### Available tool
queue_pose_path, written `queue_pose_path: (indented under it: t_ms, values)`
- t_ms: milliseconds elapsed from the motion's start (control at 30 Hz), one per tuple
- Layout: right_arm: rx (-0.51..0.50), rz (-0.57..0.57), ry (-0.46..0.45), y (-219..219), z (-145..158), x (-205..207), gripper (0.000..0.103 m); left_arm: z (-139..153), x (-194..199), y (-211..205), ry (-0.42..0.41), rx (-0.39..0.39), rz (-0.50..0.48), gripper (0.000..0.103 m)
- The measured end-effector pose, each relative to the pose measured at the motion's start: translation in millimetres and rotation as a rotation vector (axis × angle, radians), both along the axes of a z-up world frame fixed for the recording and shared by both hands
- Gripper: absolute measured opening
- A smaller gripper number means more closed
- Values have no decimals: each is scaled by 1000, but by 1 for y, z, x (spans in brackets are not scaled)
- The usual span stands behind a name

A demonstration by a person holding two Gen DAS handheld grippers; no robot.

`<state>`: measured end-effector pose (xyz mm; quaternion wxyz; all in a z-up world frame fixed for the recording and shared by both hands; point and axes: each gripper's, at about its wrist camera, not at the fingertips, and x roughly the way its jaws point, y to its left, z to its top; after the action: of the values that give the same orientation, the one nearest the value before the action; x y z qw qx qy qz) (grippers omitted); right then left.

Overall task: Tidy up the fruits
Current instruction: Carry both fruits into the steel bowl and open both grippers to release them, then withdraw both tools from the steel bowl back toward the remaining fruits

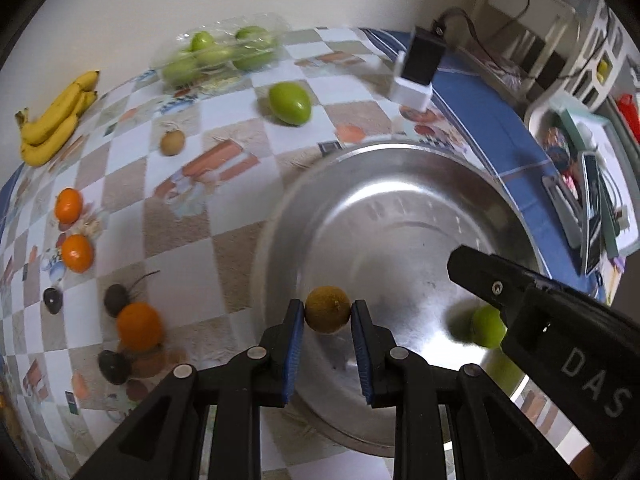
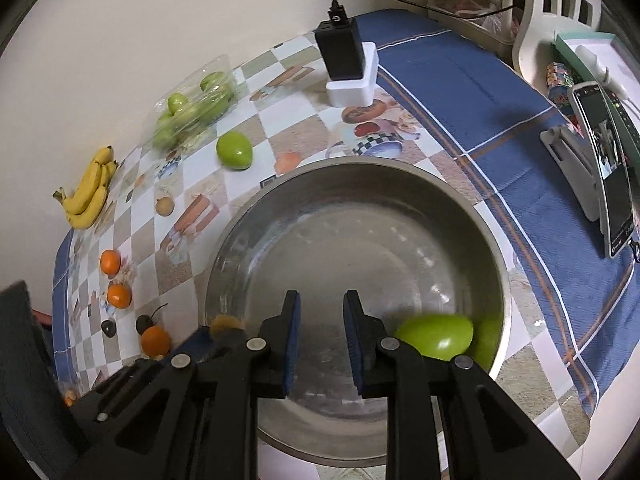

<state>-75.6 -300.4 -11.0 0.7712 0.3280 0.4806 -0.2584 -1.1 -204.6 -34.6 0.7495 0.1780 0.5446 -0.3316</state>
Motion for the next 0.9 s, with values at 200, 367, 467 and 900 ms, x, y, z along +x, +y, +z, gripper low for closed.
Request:
queue_pose_path:
  t_ms: [200, 367, 467, 900]
  values:
    - [12, -6, 17, -1, -5, -1, 23, -6, -2, -3, 11, 17, 7, 29]
    - [13, -9, 17, -1, -5, -1, 23, -3, -1, -1, 18, 10, 16, 45]
    - [10, -8, 14, 0, -4, -1, 23, 2, 2, 4, 19, 3, 33, 45]
    - [1, 33, 36, 10, -7, 6, 23, 15, 50, 70, -7, 46, 354, 46]
